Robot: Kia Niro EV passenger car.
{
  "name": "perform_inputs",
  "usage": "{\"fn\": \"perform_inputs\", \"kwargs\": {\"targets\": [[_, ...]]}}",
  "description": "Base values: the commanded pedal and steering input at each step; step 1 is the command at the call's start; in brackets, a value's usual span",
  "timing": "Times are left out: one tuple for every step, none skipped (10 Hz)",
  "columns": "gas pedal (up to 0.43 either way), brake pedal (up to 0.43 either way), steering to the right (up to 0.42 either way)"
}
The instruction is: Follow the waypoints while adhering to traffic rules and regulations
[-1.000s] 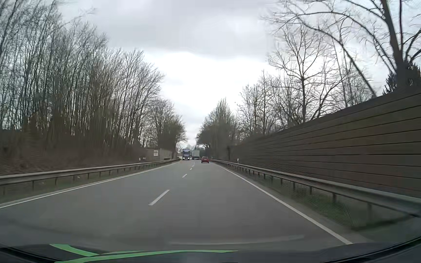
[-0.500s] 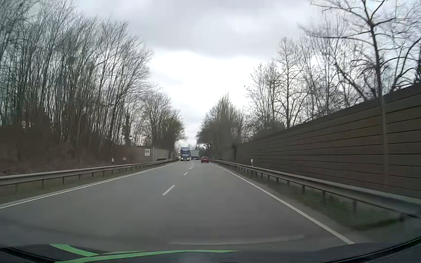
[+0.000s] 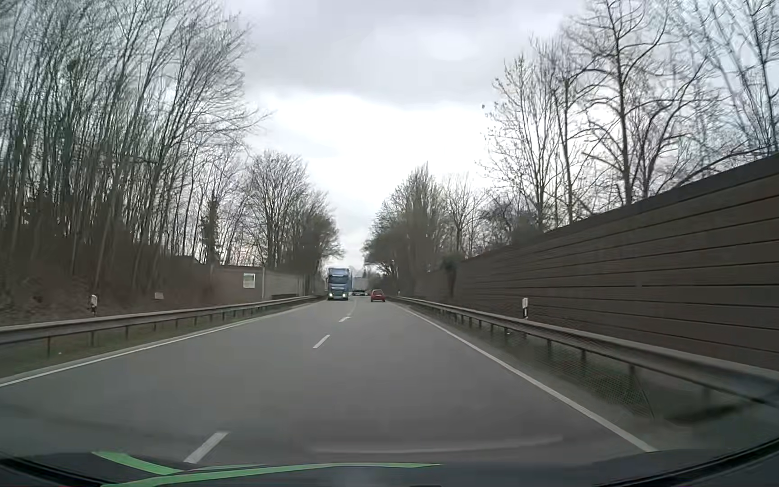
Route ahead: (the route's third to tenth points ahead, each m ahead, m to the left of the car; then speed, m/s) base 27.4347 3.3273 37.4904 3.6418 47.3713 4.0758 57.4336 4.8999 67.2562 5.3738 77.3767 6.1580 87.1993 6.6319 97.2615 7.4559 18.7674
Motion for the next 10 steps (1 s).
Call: {"fn": "perform_inputs", "kwargs": {"targets": [[0.15, 0.0, -0.001], [0.15, 0.0, -0.001], [0.15, 0.0, -0.002], [0.15, 0.0, -0.002], [0.15, 0.0, -0.002], [0.15, 0.0, -0.002], [0.15, 0.0, -0.002], [0.15, 0.0, -0.002], [0.15, 0.0, -0.002], [0.15, 0.0, -0.002]]}}
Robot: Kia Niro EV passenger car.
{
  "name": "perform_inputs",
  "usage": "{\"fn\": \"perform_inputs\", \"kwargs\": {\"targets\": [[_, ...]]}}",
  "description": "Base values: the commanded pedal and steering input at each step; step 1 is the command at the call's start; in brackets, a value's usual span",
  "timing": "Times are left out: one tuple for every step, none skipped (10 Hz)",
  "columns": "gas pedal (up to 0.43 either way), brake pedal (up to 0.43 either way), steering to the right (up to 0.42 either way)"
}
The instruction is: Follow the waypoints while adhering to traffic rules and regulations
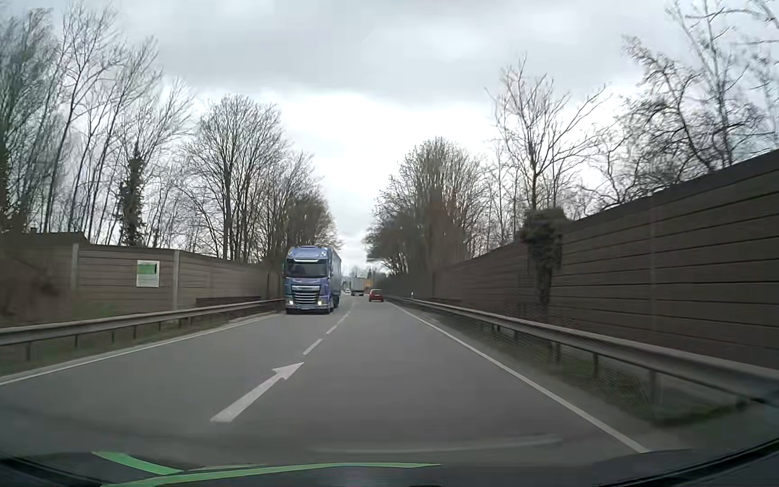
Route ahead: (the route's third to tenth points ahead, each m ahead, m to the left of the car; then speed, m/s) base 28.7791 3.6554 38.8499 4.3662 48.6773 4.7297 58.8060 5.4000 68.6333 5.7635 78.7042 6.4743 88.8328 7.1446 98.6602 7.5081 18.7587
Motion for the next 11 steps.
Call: {"fn": "perform_inputs", "kwargs": {"targets": [[0.15, 0.0, -0.002], [0.138, 0.0, -0.002], [0.138, 0.0, -0.002], [0.13, 0.0, -0.003], [0.13, 0.0, -0.003], [0.11, 0.0, -0.002], [0.098, 0.0, -0.003], [0.079, 0.0, -0.003], [0.008, 0.0, -0.003], [0.0, 0.0, -0.003], [0.0, 0.0, -0.002]]}}
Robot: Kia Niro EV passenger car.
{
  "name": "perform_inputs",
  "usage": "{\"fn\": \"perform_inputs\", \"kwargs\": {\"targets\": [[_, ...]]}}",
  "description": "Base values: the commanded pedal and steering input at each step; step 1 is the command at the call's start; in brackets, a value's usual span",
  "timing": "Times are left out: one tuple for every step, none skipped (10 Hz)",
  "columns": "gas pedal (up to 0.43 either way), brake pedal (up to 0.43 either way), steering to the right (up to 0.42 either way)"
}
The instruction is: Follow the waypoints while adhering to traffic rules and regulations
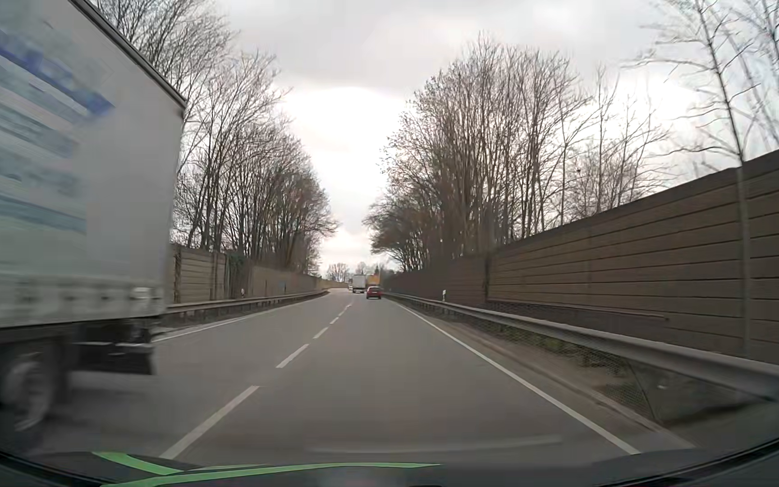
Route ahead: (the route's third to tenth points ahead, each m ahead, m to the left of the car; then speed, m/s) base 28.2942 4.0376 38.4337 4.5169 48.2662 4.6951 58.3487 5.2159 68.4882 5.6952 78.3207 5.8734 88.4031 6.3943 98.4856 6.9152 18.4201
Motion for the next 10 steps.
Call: {"fn": "perform_inputs", "kwargs": {"targets": [[0.0, 0.0, -0.002], [0.0, 0.0, -0.003], [0.0, 0.0, -0.003], [0.0, 0.0, -0.003], [0.0, 0.0, -0.003], [0.0, 0.0, -0.002], [0.0, 0.0, -0.002], [0.0, 0.0, -0.002], [0.0, 0.0, -0.003], [0.0, 0.0, -0.003]]}}
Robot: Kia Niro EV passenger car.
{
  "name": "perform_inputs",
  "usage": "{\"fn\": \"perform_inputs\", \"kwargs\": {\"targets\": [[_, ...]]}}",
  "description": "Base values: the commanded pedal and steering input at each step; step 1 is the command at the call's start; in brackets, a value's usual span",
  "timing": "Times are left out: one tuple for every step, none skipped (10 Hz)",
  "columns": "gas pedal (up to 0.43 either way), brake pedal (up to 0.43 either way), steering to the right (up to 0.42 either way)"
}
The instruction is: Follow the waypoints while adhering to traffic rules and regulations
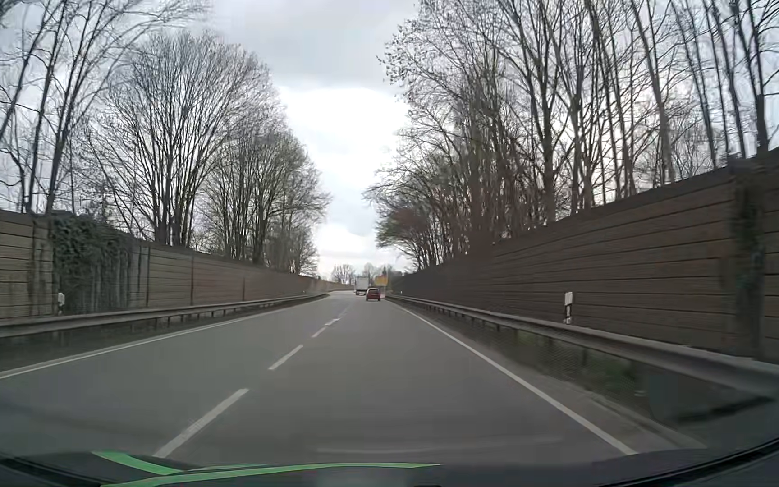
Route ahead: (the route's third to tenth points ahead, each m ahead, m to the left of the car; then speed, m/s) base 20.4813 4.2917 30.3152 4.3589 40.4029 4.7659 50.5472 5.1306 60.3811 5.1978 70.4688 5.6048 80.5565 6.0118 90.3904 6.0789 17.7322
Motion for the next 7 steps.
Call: {"fn": "perform_inputs", "kwargs": {"targets": [[0.0, 0.0, -0.004], [0.0, 0.0, -0.004], [0.0, 0.0, -0.004], [0.0, 0.0, -0.004], [0.0, 0.0, -0.004], [0.0, 0.0, -0.004], [0.0, 0.0, -0.004]]}}
